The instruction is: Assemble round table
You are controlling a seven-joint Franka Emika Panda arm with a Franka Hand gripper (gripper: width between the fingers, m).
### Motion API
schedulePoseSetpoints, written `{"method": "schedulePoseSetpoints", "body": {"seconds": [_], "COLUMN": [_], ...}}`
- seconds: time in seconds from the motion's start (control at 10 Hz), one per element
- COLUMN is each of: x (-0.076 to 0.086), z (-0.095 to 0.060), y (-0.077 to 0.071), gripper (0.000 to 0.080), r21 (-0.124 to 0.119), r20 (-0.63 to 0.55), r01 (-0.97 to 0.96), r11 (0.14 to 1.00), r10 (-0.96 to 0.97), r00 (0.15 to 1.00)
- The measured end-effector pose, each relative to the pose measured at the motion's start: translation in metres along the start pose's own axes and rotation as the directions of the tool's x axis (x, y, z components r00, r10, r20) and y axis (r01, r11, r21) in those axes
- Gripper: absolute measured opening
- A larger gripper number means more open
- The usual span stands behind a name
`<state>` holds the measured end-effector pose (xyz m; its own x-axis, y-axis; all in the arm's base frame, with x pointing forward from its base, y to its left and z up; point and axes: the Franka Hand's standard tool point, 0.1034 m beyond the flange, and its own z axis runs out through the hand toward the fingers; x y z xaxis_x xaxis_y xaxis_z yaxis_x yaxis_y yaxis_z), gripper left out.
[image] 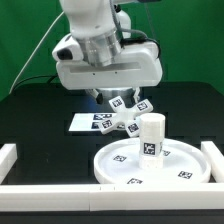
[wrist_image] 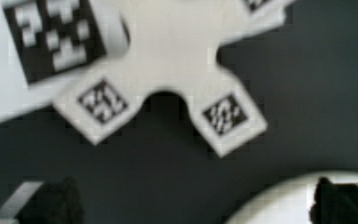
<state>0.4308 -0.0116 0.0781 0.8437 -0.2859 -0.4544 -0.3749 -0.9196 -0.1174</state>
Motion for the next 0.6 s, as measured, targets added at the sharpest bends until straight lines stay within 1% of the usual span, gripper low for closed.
{"method": "schedulePoseSetpoints", "body": {"seconds": [0.1, 0.3, 0.4, 0.5, 0.6], "x": [0.006, 0.005, 0.004, -0.005, -0.012], "z": [0.001, 0.002, 0.005, 0.017, 0.023], "y": [-0.001, -0.001, 0.001, 0.006, 0.010], "gripper": [0.0649, 0.0649, 0.0649, 0.0649, 0.0649], "r21": [-0.010, -0.010, -0.009, -0.009, -0.002], "r20": [0.002, 0.005, 0.011, 0.041, 0.073], "r01": [-0.005, -0.005, -0.022, -0.074, -0.091], "r11": [1.000, 1.000, 1.000, 0.997, 0.996], "r10": [0.005, 0.005, 0.022, 0.074, 0.091], "r00": [1.000, 1.000, 1.000, 0.996, 0.993]}}
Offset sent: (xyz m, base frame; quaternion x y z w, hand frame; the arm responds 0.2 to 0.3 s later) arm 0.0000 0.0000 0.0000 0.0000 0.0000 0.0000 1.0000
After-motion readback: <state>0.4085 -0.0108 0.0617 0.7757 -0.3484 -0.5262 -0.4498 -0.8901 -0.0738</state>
